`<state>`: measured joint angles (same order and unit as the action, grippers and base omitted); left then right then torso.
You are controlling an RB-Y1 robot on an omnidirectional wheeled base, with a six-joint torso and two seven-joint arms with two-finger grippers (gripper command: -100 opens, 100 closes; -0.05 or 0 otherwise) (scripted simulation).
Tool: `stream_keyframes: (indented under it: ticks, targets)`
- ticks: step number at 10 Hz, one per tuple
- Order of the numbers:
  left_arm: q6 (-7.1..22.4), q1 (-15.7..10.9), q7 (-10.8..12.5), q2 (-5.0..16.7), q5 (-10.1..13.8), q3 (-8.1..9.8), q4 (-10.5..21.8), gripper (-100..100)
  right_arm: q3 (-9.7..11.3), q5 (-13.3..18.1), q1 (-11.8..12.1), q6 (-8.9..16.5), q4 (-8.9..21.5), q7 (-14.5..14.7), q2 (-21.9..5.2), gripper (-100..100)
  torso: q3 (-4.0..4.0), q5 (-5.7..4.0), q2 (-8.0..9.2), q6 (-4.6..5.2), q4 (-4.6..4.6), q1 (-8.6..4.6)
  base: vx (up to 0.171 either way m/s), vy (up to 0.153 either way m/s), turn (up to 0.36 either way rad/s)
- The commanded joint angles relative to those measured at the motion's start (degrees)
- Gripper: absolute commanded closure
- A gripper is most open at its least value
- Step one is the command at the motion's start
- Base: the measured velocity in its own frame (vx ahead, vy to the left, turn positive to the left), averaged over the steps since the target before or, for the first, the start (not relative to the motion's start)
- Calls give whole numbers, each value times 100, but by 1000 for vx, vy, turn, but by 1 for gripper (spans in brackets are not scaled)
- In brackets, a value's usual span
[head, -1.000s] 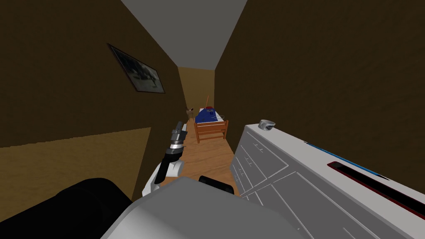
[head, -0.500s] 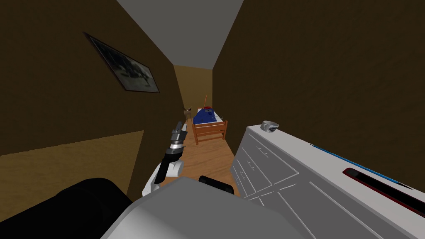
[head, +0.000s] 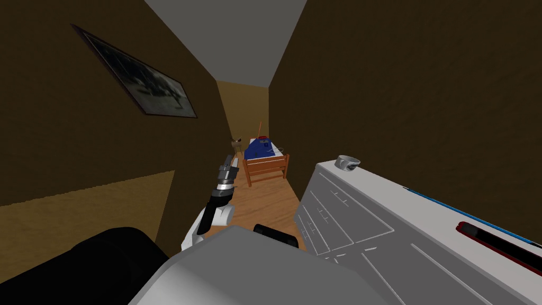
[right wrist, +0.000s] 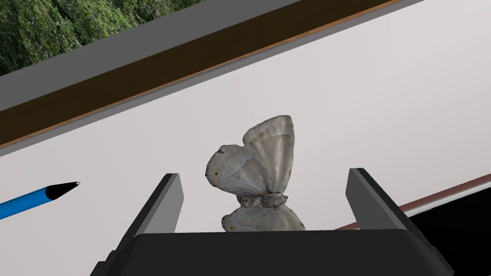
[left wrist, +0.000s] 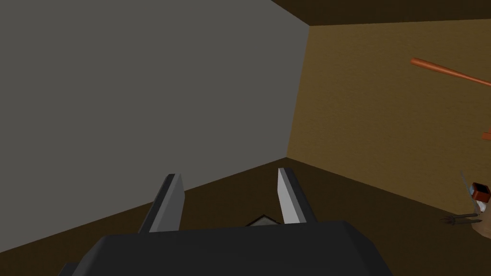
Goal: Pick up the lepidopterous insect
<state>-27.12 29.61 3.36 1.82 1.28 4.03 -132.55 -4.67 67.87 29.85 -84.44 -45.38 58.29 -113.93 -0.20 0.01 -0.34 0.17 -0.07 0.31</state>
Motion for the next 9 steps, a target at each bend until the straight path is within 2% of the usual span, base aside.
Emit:
stream_keyframes:
  ticks: [1,2,3,4,8,9]
  targets:
    - [0,0,0,0,0,0,0,0,-76,-194,283,66,89,127,-65,-100,0,0,0,0,0,0,27,23,1]
    - [0,-1,0,0,0,0,0,0,-76,-194,283,66,89,127,-65,-100,6,-2,11,-2,2,-8,1,5,12]
    - [0,-1,0,0,0,0,0,0,-45,-123,186,33,68,99,-39,-100,12,-4,21,-1,5,-16,0,0,0]
    - [0,-1,0,0,0,0,0,0,-52,-139,205,43,73,110,-45,100,15,-5,25,0,6,-19,0,0,0]
    - [0,-1,0,0,0,0,0,0,-54,-138,201,44,70,114,-46,100,16,-5,28,4,7,-20,0,0,0]
    - [0,-1,0,0,0,0,0,0,-54,-139,200,45,71,111,-45,0,16,-5,28,3,6,-20,0,0,0]
